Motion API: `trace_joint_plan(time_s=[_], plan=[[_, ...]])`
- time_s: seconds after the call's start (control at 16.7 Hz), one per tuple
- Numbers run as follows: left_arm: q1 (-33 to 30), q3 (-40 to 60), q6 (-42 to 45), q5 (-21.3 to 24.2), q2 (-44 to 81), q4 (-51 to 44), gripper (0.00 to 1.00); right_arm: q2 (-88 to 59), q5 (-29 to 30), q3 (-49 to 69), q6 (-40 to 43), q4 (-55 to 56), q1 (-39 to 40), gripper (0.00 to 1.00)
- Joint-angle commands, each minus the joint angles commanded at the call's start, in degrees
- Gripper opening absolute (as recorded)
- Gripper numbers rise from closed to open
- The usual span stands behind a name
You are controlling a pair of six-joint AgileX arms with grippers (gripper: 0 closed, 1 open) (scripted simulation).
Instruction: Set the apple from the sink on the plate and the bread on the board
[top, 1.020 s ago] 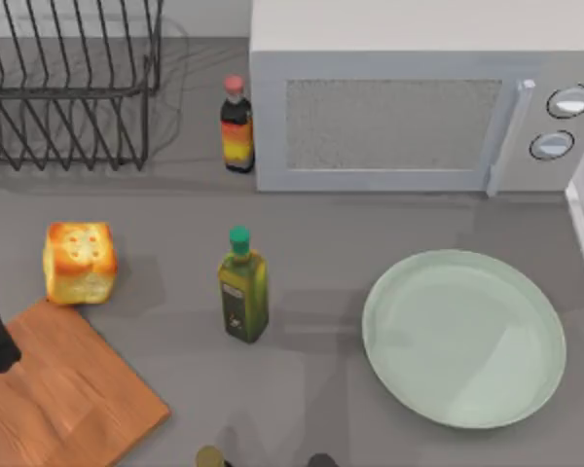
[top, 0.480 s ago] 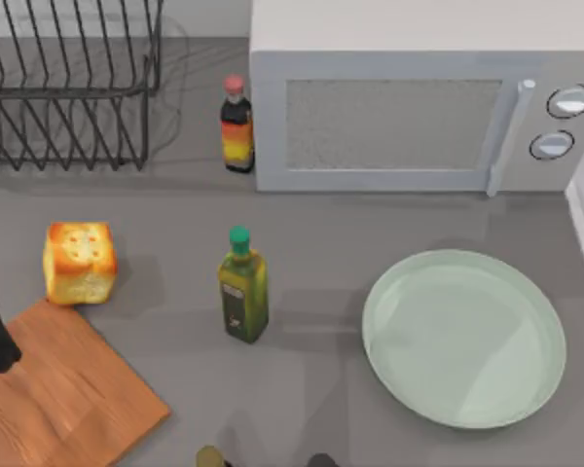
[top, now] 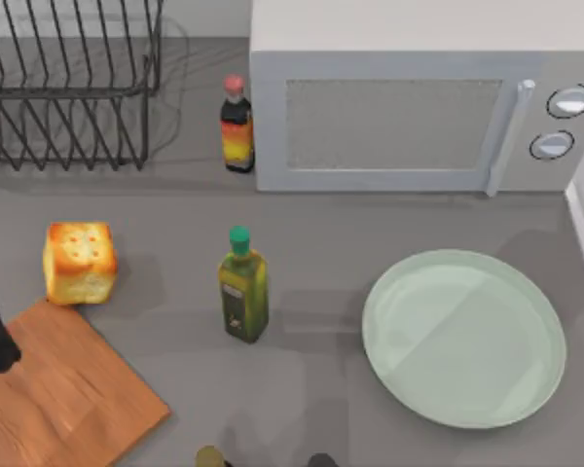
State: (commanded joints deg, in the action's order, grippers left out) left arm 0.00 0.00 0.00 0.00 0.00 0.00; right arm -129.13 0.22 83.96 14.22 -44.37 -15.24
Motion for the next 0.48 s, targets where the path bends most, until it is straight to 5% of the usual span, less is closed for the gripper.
trace_joint_plan(time_s=[0.48], plan=[[0.0,0.0,0.0,0.0,0.0,0.0,1.0,-7.7,0.1,-4.8,-0.1,12.0,-0.1,1.0]])
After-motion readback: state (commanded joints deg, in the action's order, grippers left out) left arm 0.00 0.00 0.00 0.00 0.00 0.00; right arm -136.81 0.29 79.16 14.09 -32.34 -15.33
